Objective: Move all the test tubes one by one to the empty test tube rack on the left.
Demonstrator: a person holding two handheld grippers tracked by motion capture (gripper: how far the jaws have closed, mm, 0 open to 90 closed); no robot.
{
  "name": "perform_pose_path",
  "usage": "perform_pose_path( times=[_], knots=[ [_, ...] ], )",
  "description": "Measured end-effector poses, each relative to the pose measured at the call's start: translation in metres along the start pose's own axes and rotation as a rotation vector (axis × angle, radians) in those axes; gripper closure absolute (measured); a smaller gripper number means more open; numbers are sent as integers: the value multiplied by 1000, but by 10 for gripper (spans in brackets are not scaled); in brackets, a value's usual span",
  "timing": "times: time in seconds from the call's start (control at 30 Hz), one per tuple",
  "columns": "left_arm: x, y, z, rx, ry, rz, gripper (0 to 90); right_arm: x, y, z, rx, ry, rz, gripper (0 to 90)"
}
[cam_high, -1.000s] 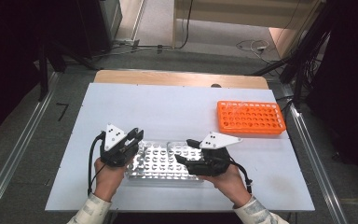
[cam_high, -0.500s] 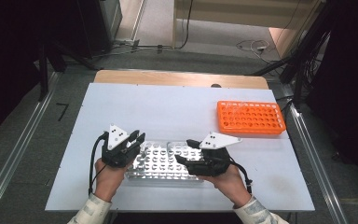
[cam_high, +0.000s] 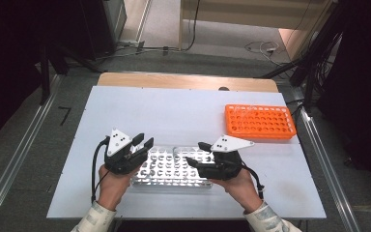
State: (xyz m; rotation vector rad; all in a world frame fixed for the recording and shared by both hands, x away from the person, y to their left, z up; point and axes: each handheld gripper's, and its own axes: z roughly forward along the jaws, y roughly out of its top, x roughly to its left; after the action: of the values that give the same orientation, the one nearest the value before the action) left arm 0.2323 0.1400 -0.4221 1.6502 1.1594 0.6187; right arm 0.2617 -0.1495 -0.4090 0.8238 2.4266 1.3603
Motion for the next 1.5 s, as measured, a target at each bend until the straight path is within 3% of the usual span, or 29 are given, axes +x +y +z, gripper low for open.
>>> perform_pose_path(
  times=[0.2, 0.33, 0.87, 1.23, 1.4, 1.5],
  knots=[
    [0, 1, 1, -4, -43, -41, 405, -19, -4, -5, -15, -58, 38, 347],
    [0, 2, 2, -8, -61, -47, 348, -35, -7, -8, -20, -103, 71, 348],
    [-1, 4, 6, 15, -63, -70, 112, -84, -25, -11, -16, -302, 167, 359],
    [-6, 6, 7, 17, -64, -57, 75, -122, -37, -7, -7, -445, 251, 366],
    [-7, 6, 6, 17, -62, -53, 75, -137, -38, 2, 13, -521, 253, 386],
    [-6, 6, 6, 18, -59, -54, 75, -144, -38, 7, 15, -539, 261, 416]
  ],
)
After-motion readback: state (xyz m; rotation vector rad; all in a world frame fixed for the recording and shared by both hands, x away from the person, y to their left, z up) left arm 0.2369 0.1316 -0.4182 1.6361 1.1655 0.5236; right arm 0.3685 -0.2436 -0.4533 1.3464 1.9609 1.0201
